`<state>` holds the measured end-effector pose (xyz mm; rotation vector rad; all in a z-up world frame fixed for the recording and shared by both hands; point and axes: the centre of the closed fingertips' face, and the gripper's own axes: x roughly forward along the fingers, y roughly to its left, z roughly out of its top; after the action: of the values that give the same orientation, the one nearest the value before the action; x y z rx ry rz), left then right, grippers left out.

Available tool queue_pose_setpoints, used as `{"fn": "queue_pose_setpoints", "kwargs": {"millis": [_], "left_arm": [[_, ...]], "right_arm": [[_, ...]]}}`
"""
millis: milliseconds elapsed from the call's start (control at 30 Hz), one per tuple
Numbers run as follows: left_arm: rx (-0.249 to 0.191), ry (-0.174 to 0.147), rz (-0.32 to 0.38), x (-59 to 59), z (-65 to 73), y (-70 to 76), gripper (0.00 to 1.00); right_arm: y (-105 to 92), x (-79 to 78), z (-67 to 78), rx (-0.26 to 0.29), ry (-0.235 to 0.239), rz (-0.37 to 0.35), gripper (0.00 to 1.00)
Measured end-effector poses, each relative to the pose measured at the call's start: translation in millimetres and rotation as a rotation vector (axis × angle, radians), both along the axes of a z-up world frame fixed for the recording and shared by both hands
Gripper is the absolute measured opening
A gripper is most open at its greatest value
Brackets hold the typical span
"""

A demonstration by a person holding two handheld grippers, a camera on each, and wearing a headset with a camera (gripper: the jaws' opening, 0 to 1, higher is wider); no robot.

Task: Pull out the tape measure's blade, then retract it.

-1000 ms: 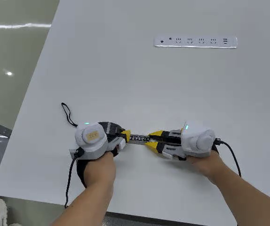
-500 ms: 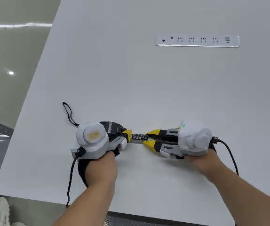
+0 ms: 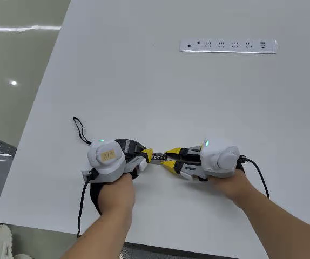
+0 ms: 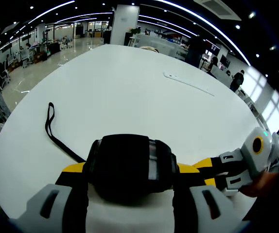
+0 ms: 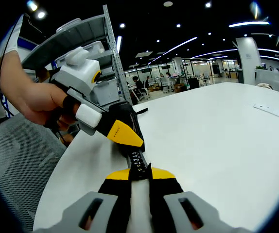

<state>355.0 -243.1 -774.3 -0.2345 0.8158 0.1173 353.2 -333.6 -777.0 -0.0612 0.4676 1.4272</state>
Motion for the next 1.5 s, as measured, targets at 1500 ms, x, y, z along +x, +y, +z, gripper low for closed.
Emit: {"fn": "queue_pose_setpoints", "kwargs": {"millis": [1500], "left_arm": [[-0.045,-0.014,0.015,0.0,1.0,1.1,0.69]], "right_arm": [[38.4,-2.7,-2.5,-0.003,-0.009,0.041,0.11]]}}
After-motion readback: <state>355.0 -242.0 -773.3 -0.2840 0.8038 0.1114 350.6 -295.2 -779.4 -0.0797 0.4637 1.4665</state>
